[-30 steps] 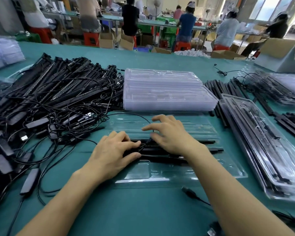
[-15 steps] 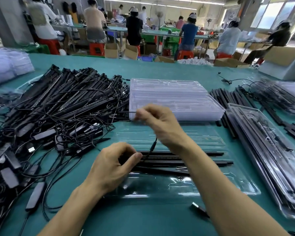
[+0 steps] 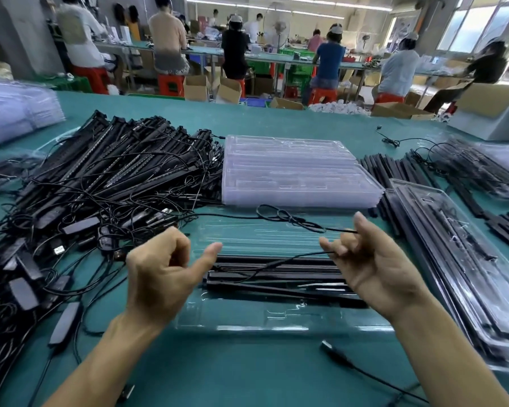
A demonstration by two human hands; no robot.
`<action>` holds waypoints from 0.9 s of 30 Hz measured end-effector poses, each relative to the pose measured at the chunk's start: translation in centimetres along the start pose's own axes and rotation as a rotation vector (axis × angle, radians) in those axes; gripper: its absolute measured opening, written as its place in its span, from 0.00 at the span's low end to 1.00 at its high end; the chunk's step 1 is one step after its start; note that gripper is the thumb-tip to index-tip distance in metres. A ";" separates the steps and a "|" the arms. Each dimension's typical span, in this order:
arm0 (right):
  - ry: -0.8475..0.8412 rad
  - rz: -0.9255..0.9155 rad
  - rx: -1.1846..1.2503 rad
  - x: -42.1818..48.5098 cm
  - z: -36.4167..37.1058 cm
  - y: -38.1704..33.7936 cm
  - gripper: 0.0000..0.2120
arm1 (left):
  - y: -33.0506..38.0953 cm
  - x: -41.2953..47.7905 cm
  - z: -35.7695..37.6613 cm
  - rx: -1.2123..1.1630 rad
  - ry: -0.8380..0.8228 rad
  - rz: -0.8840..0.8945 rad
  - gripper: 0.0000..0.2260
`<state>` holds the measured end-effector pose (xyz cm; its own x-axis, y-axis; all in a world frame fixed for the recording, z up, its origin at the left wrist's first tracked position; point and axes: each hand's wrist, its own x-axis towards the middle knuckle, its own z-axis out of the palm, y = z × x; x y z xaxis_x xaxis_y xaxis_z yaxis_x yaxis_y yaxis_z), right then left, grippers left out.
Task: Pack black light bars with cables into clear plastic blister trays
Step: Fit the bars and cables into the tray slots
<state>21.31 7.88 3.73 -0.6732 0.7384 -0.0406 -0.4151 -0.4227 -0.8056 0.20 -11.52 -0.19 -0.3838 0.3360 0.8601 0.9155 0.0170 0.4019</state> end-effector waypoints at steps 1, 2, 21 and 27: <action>0.047 0.010 0.030 0.2 -0.5 0.0 0.16 | -0.1 -0.3 -0.2 0.072 -0.012 0.007 0.20; 0.058 0.016 0.067 0.3 -1.1 -0.1 0.17 | -0.3 -0.6 -0.6 0.174 -0.055 -0.012 0.21; -0.322 -0.054 -1.333 -1.4 -4.1 -0.3 0.09 | -0.1 1.6 -4.0 0.345 -0.307 -0.123 0.15; -0.346 -0.285 -1.547 -1.6 -0.5 0.6 0.26 | 3.0 4.8 -0.7 0.313 -0.387 -0.059 0.08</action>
<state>22.45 6.70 2.98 -0.8742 0.4572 0.1636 0.2964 0.7692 -0.5661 1.01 -10.53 5.35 -0.4173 0.6496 0.6355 0.9087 0.3081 0.2817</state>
